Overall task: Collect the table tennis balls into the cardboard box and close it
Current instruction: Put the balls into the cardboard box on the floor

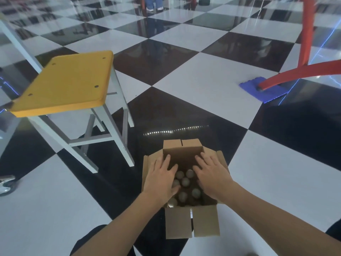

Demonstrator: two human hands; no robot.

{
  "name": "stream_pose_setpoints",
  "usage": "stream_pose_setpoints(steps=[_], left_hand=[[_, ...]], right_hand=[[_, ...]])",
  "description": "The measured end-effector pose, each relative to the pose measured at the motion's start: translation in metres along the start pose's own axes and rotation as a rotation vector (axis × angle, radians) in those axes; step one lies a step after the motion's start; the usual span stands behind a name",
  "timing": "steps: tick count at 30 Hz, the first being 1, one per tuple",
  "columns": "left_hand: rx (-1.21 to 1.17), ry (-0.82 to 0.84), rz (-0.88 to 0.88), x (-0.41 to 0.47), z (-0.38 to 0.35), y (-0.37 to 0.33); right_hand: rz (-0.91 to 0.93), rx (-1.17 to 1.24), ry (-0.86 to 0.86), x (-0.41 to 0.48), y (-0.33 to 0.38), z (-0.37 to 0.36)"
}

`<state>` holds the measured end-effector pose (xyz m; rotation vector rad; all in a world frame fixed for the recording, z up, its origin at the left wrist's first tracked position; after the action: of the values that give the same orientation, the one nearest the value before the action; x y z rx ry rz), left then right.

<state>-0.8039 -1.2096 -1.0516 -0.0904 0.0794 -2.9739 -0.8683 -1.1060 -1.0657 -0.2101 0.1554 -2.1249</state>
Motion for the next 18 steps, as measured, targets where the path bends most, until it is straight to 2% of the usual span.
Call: stream_pose_setpoints(steps=[8,14,18], left_hand=[[0.056,-0.087,0.035,-0.018,0.006,0.022],[-0.108,-0.150,0.191,-0.024,0.009,0.051],[-0.117,-0.144,0.140,-0.027,0.000,0.053]], right_hand=[[-0.061,0.085,0.012,-0.003,0.011,0.004],[-0.081,0.117,-0.038,0.003,0.013,0.008],[-0.147,0.194,-0.091,0.026,-0.005,0.010]])
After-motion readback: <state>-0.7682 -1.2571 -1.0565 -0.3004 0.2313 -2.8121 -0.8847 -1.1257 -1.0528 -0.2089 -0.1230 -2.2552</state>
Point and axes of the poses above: each hand's wrist, its own x-axis towards the middle knuckle, its own z-axis out of the back of the hand, y = z × x, the point moved 10 cm from there along x, towards the middle knuckle, and after that the axes turned 15 degrees about -y, right-handed, at the moved point
